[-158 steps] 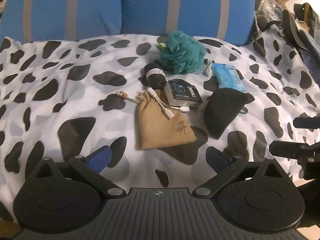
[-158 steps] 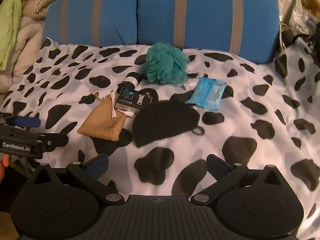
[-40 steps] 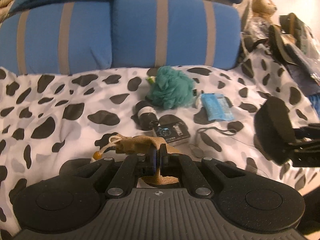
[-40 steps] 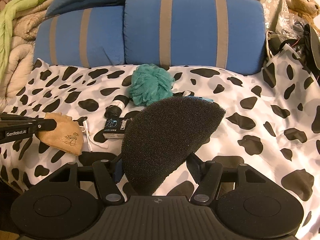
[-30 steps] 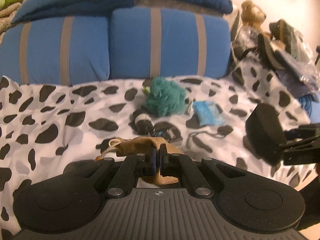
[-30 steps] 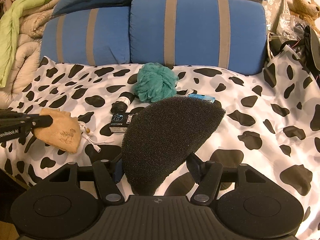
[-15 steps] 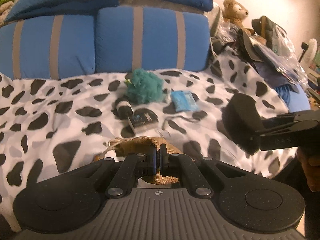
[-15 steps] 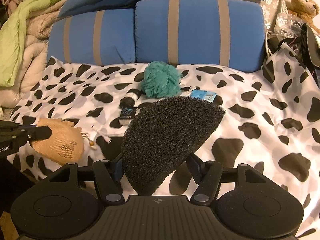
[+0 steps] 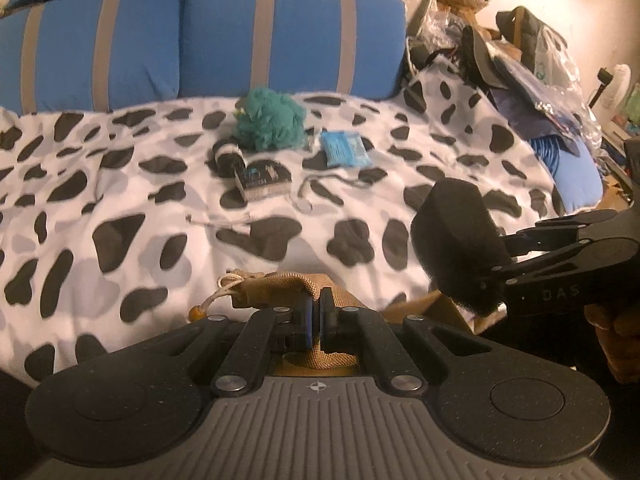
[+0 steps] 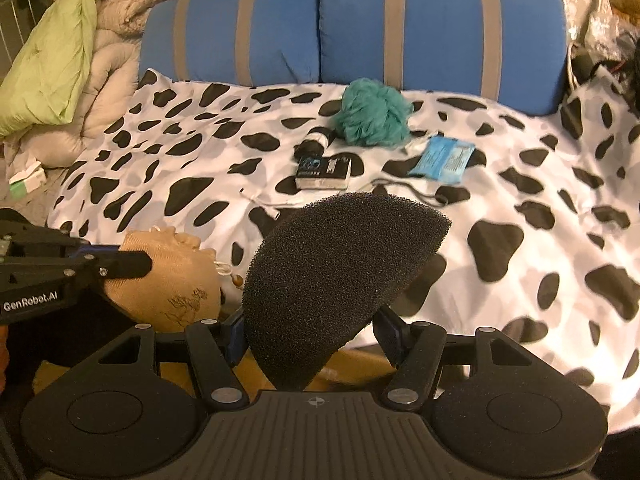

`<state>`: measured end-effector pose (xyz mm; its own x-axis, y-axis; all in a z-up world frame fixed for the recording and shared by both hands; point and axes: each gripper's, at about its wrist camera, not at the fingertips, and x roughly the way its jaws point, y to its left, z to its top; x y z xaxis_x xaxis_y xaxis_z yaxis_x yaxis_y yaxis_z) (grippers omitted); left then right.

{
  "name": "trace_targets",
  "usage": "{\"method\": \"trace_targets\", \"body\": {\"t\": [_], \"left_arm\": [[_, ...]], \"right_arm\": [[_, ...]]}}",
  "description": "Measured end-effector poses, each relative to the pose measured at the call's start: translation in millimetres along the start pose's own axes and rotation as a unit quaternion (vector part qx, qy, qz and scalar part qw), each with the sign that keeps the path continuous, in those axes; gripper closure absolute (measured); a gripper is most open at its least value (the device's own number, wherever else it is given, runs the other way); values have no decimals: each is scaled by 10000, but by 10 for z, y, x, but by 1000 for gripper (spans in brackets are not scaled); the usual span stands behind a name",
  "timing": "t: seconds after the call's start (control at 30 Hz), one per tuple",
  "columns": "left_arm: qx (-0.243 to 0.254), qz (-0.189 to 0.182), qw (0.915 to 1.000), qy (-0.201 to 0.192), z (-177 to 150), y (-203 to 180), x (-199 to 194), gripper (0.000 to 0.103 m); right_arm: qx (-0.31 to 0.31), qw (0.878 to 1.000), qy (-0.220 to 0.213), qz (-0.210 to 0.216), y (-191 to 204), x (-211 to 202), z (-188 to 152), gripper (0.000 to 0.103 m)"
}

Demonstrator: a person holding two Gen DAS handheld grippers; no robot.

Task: Organize soft objects
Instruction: 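Lift the sponge with the right tool while the left tool carries the pouch toward the box, then open the right tool over the box while the left tool drops the pouch inside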

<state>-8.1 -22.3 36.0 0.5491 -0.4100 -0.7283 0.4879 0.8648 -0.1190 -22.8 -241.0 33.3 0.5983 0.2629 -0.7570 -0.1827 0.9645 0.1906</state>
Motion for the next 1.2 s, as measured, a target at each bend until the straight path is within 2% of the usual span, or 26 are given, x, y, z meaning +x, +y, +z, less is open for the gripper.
{"method": "trace_targets", "body": {"t": [0.17, 0.37, 0.67, 0.97, 1.03, 1.07, 1.1, 1.13, 1.17, 1.2], "left_arm": [[-37, -80, 9992, 396, -82, -36, 44, 100], [-83, -141, 9960, 882, -159, -62, 108, 100], [9, -191, 9893, 1449, -267, -130, 170, 100], [26, -18, 9812, 1929, -340, -141, 261, 99], [10, 32, 9795, 2014, -345, -131, 300, 96], [-14, 71, 9780, 2085, -349, -123, 329, 90], [-40, 140, 9762, 2165, -355, -111, 363, 76], [-84, 197, 9742, 2246, -364, -92, 397, 68], [-126, 242, 9730, 2294, -369, -76, 416, 54], [-162, 282, 9725, 2306, -369, -62, 421, 50]], "right_arm": [[108, 9988, 420, 225, 70, 26, -133, 37], [8, 9958, 876, 273, 202, 95, -265, 36], [-179, 9858, 1649, 247, 330, 294, -419, 36], [-227, 9753, 2190, 144, 362, 463, -481, 36], [-283, 9747, 2218, 61, 382, 484, -480, 28], [-289, 9749, 2207, 7, 379, 488, -473, 13], [-281, 9761, 2156, -44, 374, 478, -460, 5], [-254, 9770, 2117, -48, 361, 470, -444, 4], [-212, 9776, 2093, -37, 343, 467, -436, 4], [-159, 9780, 2081, -39, 322, 467, -430, 2]]}}
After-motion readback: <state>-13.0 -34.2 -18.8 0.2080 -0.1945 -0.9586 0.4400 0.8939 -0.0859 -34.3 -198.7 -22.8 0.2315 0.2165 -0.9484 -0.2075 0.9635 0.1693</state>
